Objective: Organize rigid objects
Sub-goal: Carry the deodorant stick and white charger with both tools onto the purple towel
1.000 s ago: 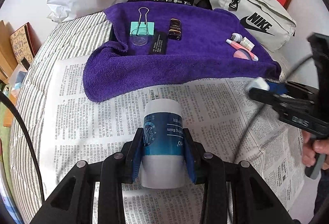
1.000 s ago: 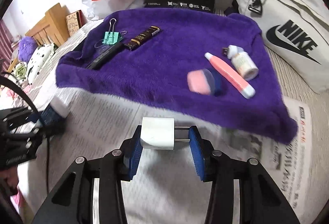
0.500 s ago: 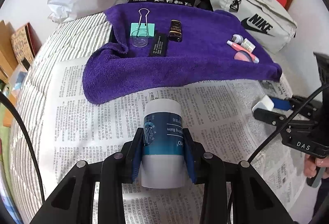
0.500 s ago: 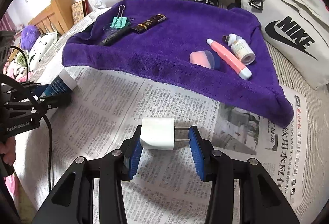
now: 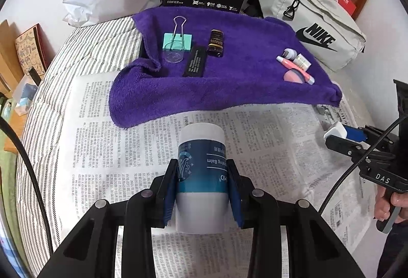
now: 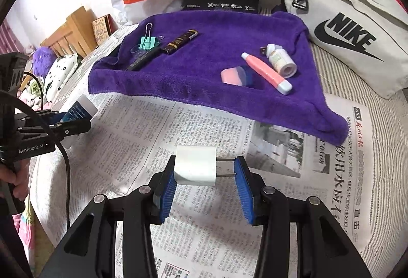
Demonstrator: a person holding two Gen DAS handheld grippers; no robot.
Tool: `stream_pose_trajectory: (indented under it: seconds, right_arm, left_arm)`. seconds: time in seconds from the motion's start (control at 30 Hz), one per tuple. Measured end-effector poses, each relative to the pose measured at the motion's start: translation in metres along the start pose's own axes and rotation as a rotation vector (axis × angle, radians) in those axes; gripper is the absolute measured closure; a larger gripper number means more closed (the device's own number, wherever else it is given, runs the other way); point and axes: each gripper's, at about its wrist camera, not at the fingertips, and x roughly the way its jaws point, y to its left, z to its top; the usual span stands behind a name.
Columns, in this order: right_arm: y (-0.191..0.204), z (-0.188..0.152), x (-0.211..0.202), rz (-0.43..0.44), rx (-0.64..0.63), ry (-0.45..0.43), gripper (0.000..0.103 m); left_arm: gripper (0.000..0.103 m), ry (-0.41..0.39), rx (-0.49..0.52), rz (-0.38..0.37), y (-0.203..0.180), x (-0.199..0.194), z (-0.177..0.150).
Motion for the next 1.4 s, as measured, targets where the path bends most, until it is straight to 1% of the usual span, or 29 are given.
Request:
stream_pose_trajectory:
  seconds: [0.13,0.3,0.43,0.7,0.9,1.1,1.4]
  right_arm:
    - [-0.005,0.002,-0.007,0.003,0.003,-0.012,0.059]
    - [-0.013,0.009,-0.012,-0.005,-0.001,-0.025,0.059]
    - [-0.020,0.021,-0.017,-0.007,-0.001,-0.041,0.059]
    - [-0.034,0.048,-0.025,-0.007,0.013,-0.076,0.059]
    - [-0.044,0.067,-0.019,-0.018,0.018,-0.077,0.059]
    - [-0.054,0.087,-0.007,-0.040,0.031,-0.079,0.059]
    - [-0.066,0.093,0.000,-0.041,0.059,-0.073,0.059]
  left_arm:
    - [0.069,-0.003,0.012,0.009,-0.005,-0.005,0.006]
    - [0.069,-0.021,0.032,0.000,-0.011,-0.014,0.019]
    - [0.069,-0.029,0.041,0.007,-0.013,-0.017,0.032]
    - [0.069,-0.047,0.064,-0.024,-0.021,-0.014,0.065]
    - [0.069,-0.042,0.084,-0.048,-0.027,0.002,0.094]
    - [0.069,-0.019,0.115,-0.067,-0.035,0.024,0.116]
    - [0.069,0.049,0.151,-0.080,-0.048,0.072,0.131]
